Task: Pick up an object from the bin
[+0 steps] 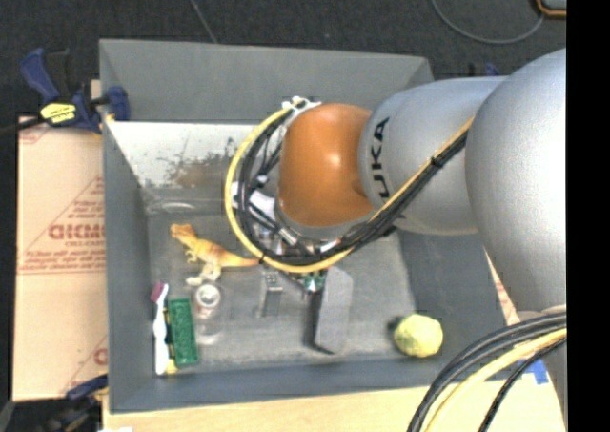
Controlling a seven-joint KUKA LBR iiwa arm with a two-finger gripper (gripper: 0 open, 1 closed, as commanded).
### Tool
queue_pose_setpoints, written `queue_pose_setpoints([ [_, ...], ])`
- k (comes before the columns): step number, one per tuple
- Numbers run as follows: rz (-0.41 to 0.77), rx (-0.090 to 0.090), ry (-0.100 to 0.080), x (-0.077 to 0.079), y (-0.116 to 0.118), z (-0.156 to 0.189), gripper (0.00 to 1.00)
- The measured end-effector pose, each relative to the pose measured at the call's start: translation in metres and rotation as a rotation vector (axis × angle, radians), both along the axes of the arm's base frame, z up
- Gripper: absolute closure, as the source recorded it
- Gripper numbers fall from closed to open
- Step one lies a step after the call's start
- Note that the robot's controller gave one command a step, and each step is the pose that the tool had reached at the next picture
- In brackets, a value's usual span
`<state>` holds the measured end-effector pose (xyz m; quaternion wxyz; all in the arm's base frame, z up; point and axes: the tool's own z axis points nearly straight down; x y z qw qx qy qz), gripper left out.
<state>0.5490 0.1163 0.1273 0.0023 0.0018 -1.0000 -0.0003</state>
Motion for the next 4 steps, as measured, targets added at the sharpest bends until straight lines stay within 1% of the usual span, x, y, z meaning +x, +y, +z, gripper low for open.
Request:
queue_pose_setpoints([
  [1,-0.005,0.001,-0.007,0.002,0.000,0.004,0.00],
  [2,-0.023,0.003,-0.010,0.030,0.048,-0.055,0.00],
  [3,-0.138,0.002,-0.020,0.038,0.059,-0.055,0.00],
  [4,-0.277,0.006,-0.016,0.065,0.088,-0.055,0.00],
])
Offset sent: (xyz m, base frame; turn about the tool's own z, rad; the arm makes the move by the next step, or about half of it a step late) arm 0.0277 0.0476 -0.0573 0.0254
